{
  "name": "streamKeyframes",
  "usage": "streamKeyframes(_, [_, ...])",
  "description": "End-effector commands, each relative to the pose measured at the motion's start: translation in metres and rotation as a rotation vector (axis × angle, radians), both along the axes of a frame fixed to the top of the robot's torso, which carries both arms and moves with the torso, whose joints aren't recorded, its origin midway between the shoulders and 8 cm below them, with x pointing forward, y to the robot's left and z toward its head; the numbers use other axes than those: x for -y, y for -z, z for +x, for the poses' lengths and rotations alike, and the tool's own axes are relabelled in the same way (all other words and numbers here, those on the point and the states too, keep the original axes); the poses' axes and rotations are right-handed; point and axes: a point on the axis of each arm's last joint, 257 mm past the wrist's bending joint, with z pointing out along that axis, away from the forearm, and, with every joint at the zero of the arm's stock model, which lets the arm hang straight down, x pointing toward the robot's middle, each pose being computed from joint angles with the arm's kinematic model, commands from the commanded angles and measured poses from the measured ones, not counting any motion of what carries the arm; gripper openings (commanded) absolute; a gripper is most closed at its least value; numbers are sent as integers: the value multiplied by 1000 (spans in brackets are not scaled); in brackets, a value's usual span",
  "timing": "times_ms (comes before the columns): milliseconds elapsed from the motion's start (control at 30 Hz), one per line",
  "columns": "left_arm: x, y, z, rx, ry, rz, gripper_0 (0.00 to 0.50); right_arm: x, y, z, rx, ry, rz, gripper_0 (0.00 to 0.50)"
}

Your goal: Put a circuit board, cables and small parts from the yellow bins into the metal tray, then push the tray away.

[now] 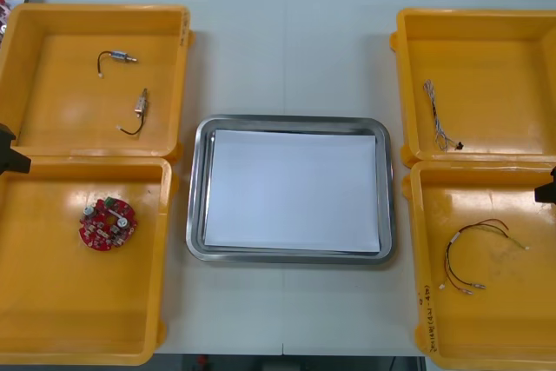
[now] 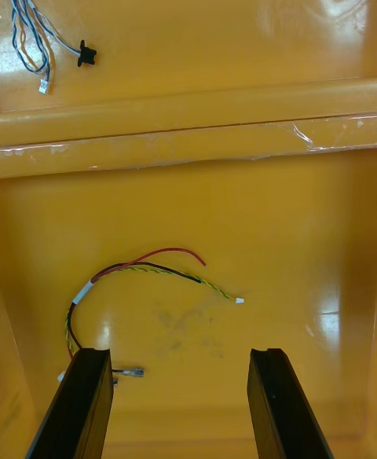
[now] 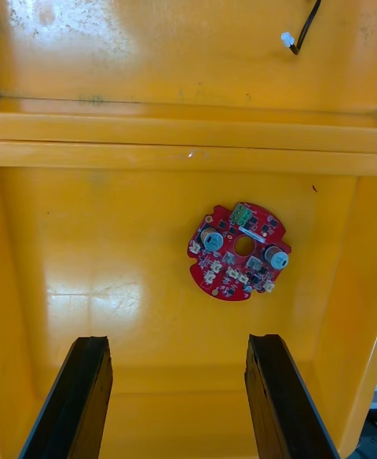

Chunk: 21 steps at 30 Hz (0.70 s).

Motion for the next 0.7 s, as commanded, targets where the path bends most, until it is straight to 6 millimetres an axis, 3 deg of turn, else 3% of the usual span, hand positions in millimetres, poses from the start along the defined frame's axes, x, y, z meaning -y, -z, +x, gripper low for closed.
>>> streamKeyframes(33, [-14, -11, -6, 13, 81, 91, 500, 16, -6, -5, -4, 33, -34, 500])
streamKeyframes(700, [-14, -11, -6, 13, 81, 91, 500, 16, -6, -5, -4, 33, -34, 500])
